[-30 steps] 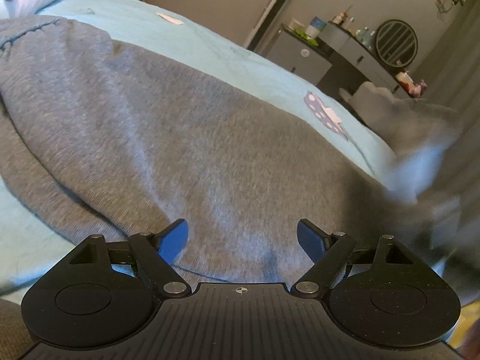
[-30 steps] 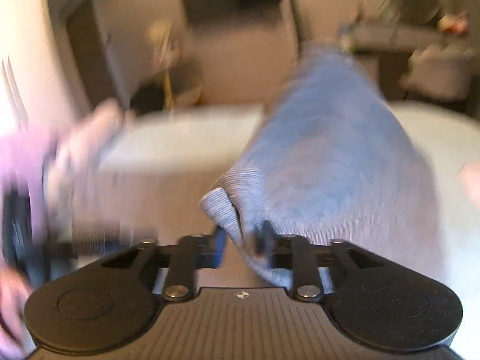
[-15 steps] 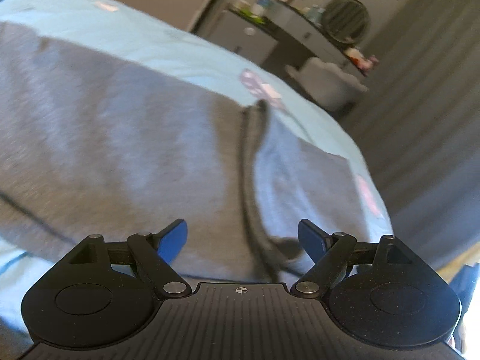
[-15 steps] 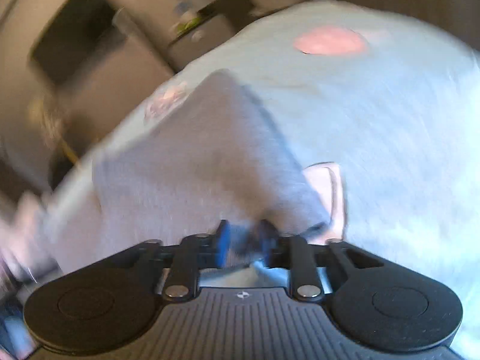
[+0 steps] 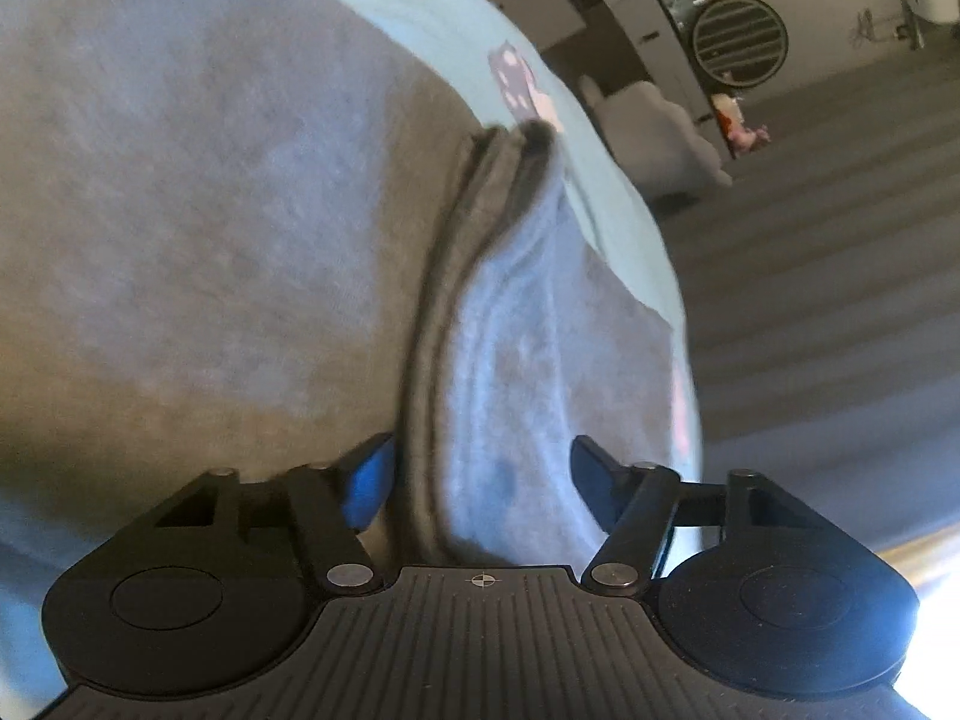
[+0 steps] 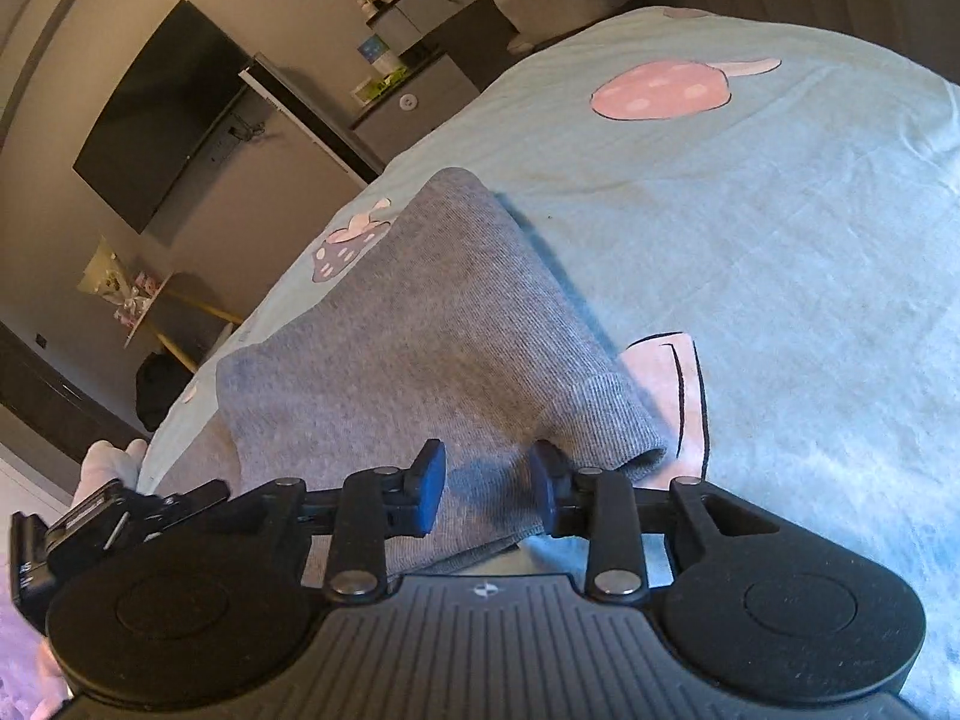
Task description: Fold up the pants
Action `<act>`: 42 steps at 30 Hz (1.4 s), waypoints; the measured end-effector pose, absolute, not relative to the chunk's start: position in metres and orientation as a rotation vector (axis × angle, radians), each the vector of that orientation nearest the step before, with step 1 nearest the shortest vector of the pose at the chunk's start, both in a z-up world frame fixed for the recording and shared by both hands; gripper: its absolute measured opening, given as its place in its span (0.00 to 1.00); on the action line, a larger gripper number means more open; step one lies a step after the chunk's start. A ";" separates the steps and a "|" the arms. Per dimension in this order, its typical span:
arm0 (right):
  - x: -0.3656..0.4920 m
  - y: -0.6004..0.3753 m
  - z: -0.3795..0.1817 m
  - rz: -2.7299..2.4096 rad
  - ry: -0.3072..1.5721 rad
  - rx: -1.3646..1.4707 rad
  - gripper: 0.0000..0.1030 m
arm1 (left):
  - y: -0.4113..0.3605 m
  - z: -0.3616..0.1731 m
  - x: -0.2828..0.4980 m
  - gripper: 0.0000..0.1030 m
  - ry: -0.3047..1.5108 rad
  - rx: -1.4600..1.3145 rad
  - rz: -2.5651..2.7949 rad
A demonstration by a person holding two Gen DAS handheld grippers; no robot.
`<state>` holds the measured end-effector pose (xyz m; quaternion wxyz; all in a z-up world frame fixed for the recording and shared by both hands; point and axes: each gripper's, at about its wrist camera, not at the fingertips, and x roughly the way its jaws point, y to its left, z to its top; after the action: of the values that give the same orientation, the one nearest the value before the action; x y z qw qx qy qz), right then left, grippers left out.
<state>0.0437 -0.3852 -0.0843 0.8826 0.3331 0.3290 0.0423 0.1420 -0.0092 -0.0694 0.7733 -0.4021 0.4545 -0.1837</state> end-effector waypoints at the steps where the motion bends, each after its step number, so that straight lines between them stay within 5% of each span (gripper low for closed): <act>1: 0.045 -0.385 -0.086 0.089 0.682 0.698 0.31 | -0.011 -0.073 0.144 0.65 0.988 -0.887 -0.398; 2: 0.046 -0.385 -0.087 0.092 0.678 0.701 0.33 | -0.014 -0.076 0.147 0.64 0.986 -0.892 -0.402; 5: 0.046 -0.384 -0.087 0.097 0.671 0.699 0.35 | -0.021 -0.082 0.155 0.38 0.991 -0.880 -0.397; 6: 0.046 -0.383 -0.087 0.100 0.669 0.698 0.37 | -0.023 -0.083 0.156 0.17 1.006 -0.886 -0.400; 18: 0.043 -0.379 -0.077 0.206 0.593 0.719 0.39 | -0.012 -0.013 0.123 0.15 0.832 -0.564 -0.387; 27: 0.043 -0.379 -0.072 0.217 0.555 0.726 0.42 | 0.003 -0.024 0.128 0.26 0.849 -0.473 -0.219; 31: 0.050 -0.376 -0.076 0.188 0.598 0.698 0.40 | -0.001 -0.006 0.134 0.53 0.771 -0.463 -0.214; 34: 0.059 -0.373 -0.083 0.178 0.629 0.679 0.40 | -0.010 0.002 0.141 0.63 0.729 -0.406 -0.194; 42: 0.061 -0.372 -0.089 0.184 0.616 0.667 0.40 | -0.036 -0.027 0.164 0.71 0.830 -0.224 -0.082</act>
<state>0.0609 -0.3717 -0.0891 0.8946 0.3219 0.2970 0.0885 0.1637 -0.0357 -0.0267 0.9083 -0.1085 0.4020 -0.0398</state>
